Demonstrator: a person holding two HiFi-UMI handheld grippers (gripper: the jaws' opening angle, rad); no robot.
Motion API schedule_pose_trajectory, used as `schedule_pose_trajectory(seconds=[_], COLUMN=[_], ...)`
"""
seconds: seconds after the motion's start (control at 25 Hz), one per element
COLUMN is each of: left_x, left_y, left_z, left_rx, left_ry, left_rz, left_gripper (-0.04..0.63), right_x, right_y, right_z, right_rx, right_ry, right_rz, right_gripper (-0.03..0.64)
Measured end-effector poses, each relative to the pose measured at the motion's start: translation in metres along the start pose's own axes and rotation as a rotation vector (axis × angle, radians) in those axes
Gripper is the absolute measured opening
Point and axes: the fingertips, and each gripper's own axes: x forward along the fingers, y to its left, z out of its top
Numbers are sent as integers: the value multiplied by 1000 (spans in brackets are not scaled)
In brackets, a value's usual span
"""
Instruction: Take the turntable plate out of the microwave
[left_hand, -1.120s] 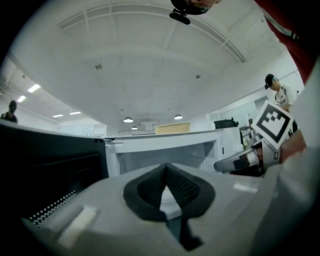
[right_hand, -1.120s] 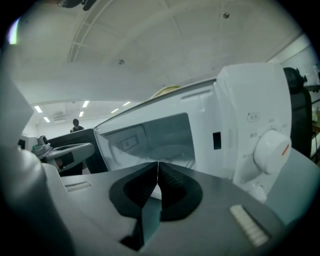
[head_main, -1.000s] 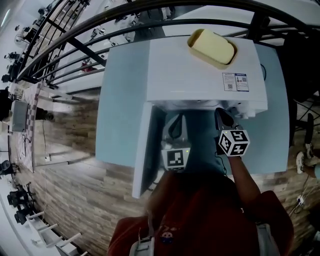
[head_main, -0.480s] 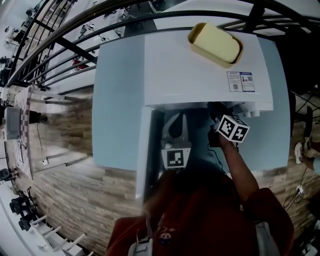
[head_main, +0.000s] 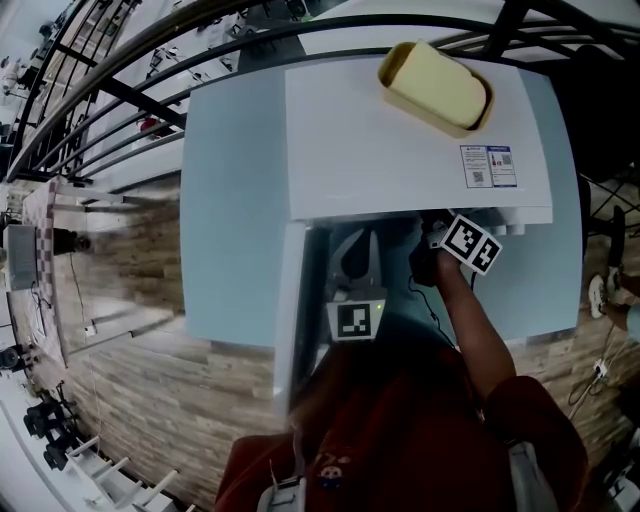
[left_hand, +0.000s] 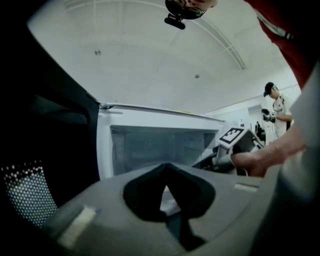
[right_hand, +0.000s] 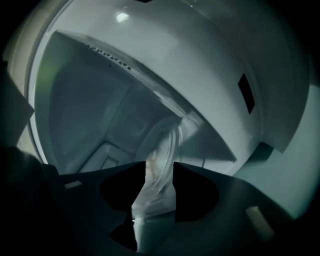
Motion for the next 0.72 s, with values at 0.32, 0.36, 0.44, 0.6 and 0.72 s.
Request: schedule_pose_trajectory(seconds=[0.32, 0.36, 0.44, 0.6, 0.72], left_x=[0, 0, 0, -2, -4], left_y=[4, 5, 4, 4, 6], left_z=[-6, -7, -8, -7, -6], left_rx=[-24, -25, -26, -34, -39], left_ry=[10, 11, 14, 18, 11], left_rz=[7, 8, 8, 9, 19], left_gripper=[0, 0, 0, 0, 0], right_x=[7, 8, 10, 18, 29], right_y=[2, 3, 5, 12, 5], right_z=[6, 5, 2, 1, 0], right_rx=[207, 219, 247, 332, 365], right_ry=[-35, -33, -30, -40, -49], right_rz=[80, 91, 108, 137, 123], right_gripper=[155, 155, 152, 149, 81])
